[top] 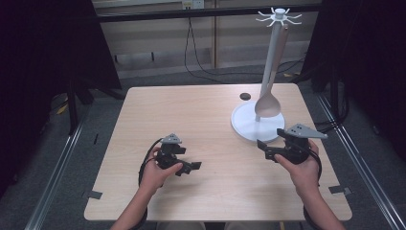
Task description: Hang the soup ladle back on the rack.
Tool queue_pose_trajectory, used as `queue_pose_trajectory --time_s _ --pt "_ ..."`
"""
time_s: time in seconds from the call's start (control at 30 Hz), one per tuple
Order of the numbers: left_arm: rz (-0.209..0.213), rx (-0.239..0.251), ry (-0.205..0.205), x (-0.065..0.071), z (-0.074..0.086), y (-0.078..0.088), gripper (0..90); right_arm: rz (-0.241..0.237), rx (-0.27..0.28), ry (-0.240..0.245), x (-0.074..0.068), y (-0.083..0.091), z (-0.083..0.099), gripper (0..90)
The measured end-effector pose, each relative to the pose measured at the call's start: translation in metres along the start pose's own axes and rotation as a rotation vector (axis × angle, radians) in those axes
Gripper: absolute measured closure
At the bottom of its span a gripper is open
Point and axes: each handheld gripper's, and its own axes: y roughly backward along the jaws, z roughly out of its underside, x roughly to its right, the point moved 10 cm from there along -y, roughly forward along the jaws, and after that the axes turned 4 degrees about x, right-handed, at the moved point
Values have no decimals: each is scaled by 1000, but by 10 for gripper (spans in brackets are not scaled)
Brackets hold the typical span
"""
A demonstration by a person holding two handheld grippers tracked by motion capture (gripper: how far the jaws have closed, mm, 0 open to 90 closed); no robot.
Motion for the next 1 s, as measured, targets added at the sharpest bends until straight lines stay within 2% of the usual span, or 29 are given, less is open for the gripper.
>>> queue_pose_trajectory --time_s 0.27,0.43,0.8,1.0 --pt "-1 -1 -1 -1 0 0 31 -16 -26 -11 -4 -3 18 126" --pt "2 5 4 0 -1 0 30 -20 -44 16 -7 -4 27 124" --pt "1 2 0 -1 -1 -2 31 -39 -80 40 -11 -4 45 116" --pt "-2 1 1 -2 -1 -1 31 -37 -87 34 -11 -5 49 115"
